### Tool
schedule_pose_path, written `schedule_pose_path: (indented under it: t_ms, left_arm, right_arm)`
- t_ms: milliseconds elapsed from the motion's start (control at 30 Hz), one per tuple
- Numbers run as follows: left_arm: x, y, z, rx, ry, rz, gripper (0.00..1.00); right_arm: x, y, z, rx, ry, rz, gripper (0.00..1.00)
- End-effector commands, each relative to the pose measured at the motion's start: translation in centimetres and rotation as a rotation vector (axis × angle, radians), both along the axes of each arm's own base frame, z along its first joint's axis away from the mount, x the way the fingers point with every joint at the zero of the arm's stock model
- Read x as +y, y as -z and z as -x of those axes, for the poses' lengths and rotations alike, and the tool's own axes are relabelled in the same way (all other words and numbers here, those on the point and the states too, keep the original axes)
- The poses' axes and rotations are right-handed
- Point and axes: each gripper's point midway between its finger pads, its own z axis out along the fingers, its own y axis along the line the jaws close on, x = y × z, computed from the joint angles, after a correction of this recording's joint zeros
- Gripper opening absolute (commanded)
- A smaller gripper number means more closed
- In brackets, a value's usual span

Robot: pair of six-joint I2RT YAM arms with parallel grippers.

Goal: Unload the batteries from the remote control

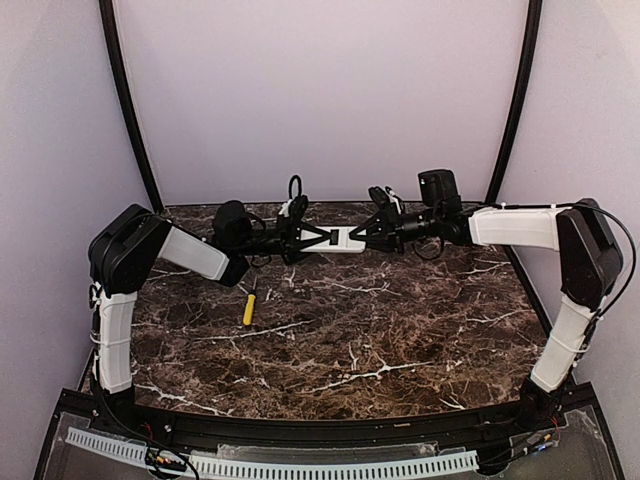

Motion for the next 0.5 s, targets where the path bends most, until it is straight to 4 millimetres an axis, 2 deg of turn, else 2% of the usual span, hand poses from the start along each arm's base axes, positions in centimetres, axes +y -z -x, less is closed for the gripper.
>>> schedule_pose_path:
  t_ms: [0, 300, 467]
  left_arm:
    - [-0.5, -1.4, 0.2, -0.018, 0.012, 0.02, 0.0]
    - [-0.4, -2.5, 0.4, -0.017, 0.022, 0.047, 0.0]
    - [-0.3, -2.8, 0.4, -0.021, 0.023, 0.055, 0.0]
  right_arm:
    - [0.4, 0.2, 0.6, -0.025, -0.023, -0.01, 0.04]
    - [0.5, -0.7, 1.1, -0.041, -0.05, -0.064, 0.15]
    - [0.4, -0.9, 1.3, -0.043, -0.048, -0.058, 0.27]
